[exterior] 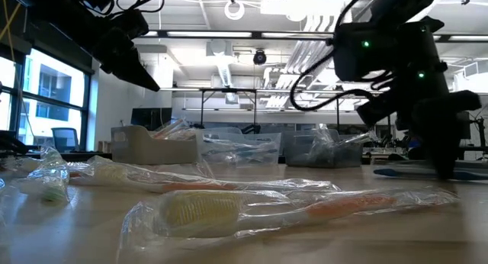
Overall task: Pick & Place Toothbrushes
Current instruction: Put the blue toothbrush into the transparent bin
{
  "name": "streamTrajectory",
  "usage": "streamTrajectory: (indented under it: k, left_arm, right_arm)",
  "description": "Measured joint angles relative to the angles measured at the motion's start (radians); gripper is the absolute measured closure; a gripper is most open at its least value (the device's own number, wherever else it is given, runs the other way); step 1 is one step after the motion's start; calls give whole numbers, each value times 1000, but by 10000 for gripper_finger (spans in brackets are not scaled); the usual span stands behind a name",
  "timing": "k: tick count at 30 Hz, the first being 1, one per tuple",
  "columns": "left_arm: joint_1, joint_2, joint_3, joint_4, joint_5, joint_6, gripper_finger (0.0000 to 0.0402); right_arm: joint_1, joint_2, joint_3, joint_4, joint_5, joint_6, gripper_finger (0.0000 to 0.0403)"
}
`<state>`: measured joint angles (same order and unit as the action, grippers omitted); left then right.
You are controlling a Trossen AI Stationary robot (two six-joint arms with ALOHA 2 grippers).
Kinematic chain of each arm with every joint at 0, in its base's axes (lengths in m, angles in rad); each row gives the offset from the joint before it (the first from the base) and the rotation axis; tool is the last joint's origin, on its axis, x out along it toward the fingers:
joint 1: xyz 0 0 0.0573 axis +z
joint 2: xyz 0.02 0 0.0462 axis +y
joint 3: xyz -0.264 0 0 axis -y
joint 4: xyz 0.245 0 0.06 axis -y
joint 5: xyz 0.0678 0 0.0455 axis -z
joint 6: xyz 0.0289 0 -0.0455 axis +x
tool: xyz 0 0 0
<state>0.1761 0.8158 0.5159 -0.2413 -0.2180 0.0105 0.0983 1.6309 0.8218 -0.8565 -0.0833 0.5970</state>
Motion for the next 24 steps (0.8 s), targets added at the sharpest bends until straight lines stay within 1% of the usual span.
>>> streamTrajectory:
  k: [7,17,20,24]
  left_arm:
    - [0,0,0,0,0,10,400]
    - [0,0,0,0,0,11,400]
    - [0,0,0,0,0,11,400]
    - [0,0,0,0,0,11,400]
  right_arm:
    - [0,1,94,-11,34,73,395]
    - [0,1,273,-129,43,170,395]
    - [0,1,335,-143,87,173,395]
    - [-3,0,407,-183,159,227,395]
